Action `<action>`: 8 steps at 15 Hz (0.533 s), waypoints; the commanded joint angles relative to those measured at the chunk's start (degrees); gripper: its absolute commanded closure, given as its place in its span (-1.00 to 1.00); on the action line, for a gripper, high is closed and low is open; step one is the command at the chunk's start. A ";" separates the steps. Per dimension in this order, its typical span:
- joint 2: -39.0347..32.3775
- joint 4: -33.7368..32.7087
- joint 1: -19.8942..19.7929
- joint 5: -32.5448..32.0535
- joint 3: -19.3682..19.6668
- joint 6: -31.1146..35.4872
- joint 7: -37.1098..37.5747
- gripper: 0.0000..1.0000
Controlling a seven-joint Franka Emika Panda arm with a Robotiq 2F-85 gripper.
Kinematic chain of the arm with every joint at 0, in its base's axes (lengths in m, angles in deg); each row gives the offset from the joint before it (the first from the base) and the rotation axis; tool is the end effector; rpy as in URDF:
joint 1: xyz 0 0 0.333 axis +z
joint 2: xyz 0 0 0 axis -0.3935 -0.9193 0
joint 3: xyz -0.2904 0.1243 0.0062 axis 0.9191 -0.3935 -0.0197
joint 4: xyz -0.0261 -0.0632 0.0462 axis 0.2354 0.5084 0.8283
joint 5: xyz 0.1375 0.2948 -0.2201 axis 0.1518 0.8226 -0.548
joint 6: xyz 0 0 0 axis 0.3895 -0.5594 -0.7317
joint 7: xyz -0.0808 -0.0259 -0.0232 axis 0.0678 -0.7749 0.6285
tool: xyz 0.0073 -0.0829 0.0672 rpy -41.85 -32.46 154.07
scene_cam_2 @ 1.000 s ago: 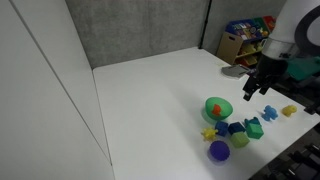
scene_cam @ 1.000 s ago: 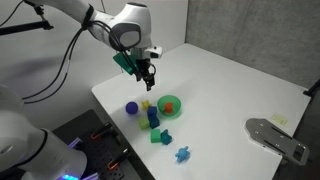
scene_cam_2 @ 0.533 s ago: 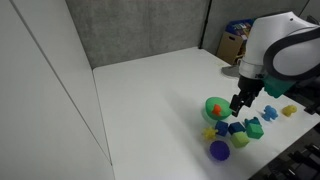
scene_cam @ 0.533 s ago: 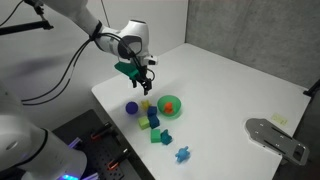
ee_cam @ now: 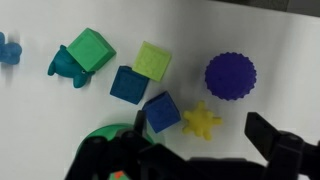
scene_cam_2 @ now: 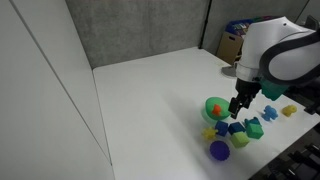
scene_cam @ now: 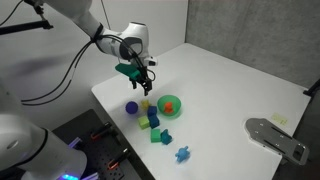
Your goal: Put the star toy in the bowl
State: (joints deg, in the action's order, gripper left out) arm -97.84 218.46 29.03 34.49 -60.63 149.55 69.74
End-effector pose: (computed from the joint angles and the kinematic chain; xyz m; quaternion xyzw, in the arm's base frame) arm 0.4638 0.0866 0.2310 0.9934 0.0542 -0.0983 0.0218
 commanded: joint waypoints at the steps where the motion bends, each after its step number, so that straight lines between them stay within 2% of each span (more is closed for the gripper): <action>1: -3.42 -1.19 0.34 -1.18 -0.17 2.86 -1.70 -1.00; 8: -10.61 -1.98 2.85 -4.88 0.13 12.12 -1.83 -1.00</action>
State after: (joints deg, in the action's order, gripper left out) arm -105.48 218.04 30.74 32.08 -60.85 158.92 67.76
